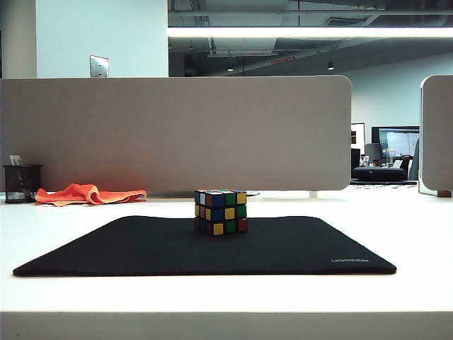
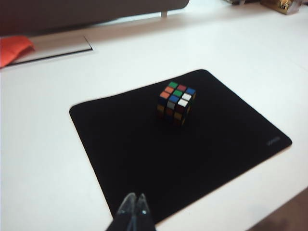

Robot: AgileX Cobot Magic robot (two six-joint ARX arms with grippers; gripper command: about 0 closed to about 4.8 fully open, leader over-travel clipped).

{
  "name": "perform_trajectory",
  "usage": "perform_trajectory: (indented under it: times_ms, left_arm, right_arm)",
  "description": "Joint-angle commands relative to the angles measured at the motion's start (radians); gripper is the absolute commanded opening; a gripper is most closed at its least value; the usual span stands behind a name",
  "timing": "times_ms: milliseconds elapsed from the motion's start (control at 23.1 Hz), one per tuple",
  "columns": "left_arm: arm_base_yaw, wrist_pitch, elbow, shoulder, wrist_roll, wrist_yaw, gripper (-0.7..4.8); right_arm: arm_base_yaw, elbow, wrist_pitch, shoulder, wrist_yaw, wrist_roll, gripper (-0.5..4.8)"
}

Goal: Pick up the cube on the right side of the mouse pad, then place it in the center of the mouse pad.

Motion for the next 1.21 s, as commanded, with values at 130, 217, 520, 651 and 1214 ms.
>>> perform_trajectory:
  times_ms: [130, 217, 520, 651, 1214]
  left_arm:
    - [0.002, 0.187, -0.087, -0.003, -0.003, -0.027, -0.06]
    - [0.002, 0.270, -0.119, -0.002, -0.003, -0.037, -0.06]
    - [0.002, 0.470, -0.257, -0.011, -0.008, -0.113, -0.06]
    - [0.002, 0.521, -0.344, -0.026, -0.036, -0.140, -0.06]
    - [0.002, 0.692, -0.555, -0.040, -0.085, -0.255, -0.06]
  right_arm:
    - [0.001, -0.115, 0.143, -0.136, -0.003, 0.000, -0.08]
    - [0.001, -0.158, 0.236, -0.137, -0.004, 0.000, -0.08]
    - [0.002, -0.382, 0.509, -0.129, -0.007, -0.005, -0.08]
    - [0.002, -0.486, 0.538, -0.129, -0.007, -0.005, -0.07]
    - [0.003, -0.642, 0.571, -0.130, -0.008, -0.008, -0.07]
